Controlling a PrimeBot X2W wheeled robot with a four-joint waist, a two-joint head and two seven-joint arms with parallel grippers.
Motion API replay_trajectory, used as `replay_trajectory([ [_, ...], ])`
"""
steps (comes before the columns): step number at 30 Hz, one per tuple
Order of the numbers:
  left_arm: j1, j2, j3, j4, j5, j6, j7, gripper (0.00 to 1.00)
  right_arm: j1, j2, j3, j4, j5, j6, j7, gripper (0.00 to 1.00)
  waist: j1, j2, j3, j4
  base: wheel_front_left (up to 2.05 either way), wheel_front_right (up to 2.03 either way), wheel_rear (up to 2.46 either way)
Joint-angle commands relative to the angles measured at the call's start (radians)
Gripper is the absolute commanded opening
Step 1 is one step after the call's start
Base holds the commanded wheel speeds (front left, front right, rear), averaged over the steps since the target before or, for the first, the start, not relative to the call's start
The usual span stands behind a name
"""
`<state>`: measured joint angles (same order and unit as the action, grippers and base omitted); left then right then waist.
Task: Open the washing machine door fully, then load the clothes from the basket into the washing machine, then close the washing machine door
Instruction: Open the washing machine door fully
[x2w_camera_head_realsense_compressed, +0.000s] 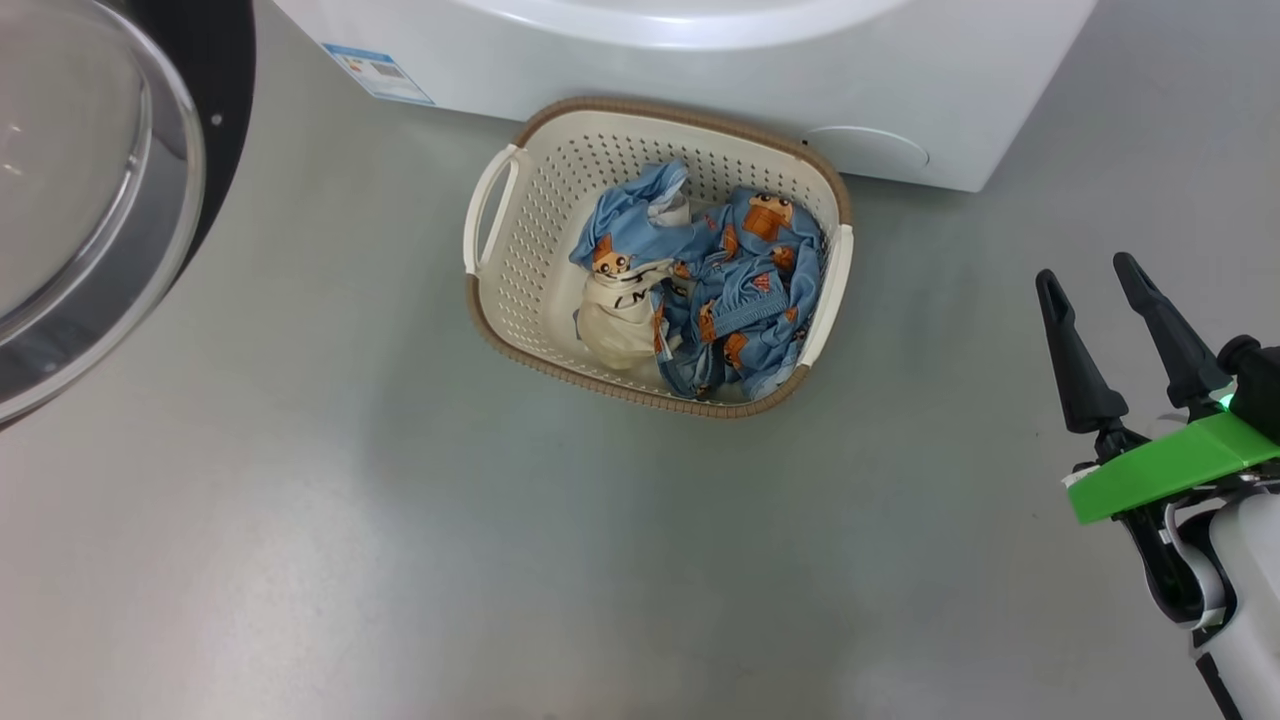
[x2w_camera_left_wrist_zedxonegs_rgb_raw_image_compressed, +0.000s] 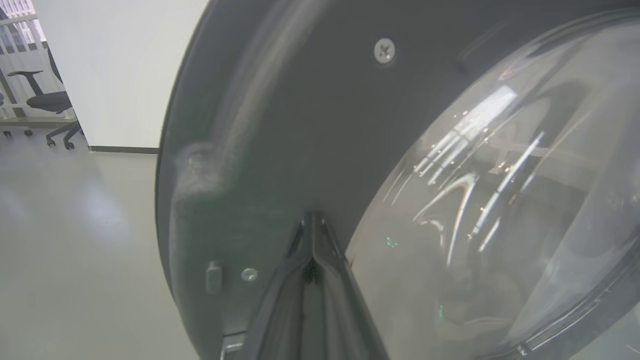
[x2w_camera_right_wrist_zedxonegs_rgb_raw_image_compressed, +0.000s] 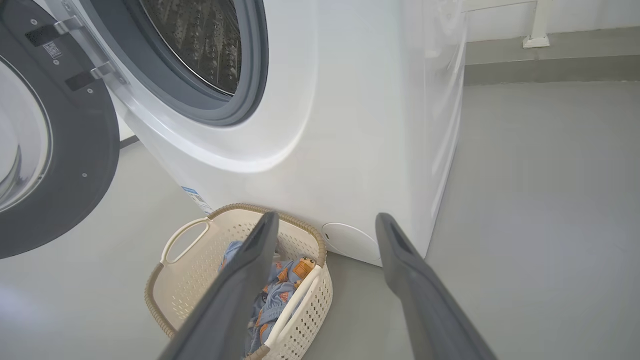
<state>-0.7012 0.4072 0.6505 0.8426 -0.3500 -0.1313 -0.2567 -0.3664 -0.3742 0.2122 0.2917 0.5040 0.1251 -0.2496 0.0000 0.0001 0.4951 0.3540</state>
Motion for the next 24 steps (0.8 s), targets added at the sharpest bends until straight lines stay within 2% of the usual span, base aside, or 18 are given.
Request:
replay_trajectory([
  [1,-0.006,0.079,0.022,-0.015,0.015,0.001,-0.005,0.0,-0.011,-0.007,0.018,-0.025,-0.002,0.006,-0.012,1.0,0.0,-0.0001,0.008,-0.003,0.0,0.0,0.0],
  [8,0.001,0.056,0.009,-0.027,0.013,0.001,-0.005,0.0,-0.013,0.003,0.019,-0.017,-0.002,0.006,-0.012,1.0,0.0,-0.0001,-0.014,-0.003,0.0,0.0,0.0],
  [18,0.122,0.015,-0.152,-0.152,-0.018,0.001,-0.005,0.0,0.021,0.03,0.013,-0.014,0.006,0.006,-0.012,1.0,0.0,-0.0001,-0.107,0.007,0.0,0.0,0.0],
  [24,0.21,-0.009,-0.211,-0.242,-0.063,0.001,-0.005,0.01,0.05,0.043,0.006,-0.017,0.013,0.006,-0.012,1.0,0.0,-0.0001,-0.166,0.003,0.0,0.0,0.0],
])
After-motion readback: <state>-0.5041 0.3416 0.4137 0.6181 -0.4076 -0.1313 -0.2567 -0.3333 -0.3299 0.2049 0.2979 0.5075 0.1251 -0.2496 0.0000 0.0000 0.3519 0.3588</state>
